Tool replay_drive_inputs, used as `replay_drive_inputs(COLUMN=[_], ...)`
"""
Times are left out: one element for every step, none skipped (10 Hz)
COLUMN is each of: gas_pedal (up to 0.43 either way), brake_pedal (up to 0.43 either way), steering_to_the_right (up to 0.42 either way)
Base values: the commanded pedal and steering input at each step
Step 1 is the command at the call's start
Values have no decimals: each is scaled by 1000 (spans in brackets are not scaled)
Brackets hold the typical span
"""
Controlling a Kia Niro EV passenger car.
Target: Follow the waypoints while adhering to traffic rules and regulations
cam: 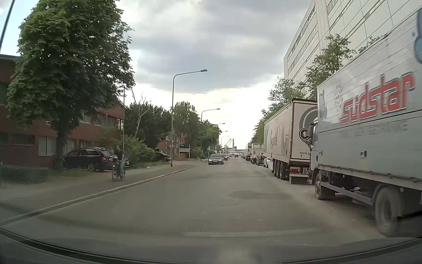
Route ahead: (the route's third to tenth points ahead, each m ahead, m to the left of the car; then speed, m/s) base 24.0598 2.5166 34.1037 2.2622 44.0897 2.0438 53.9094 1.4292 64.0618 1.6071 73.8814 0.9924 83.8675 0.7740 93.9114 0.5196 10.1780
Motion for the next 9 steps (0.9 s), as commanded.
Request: replay_drive_inputs(gas_pedal=[87,87,87,79,79,79,79,87,87], brake_pedal=[30,30,30,30,30,30,30,30,30], steering_to_the_right=[19,22,22,22,22,21,21,20,20])
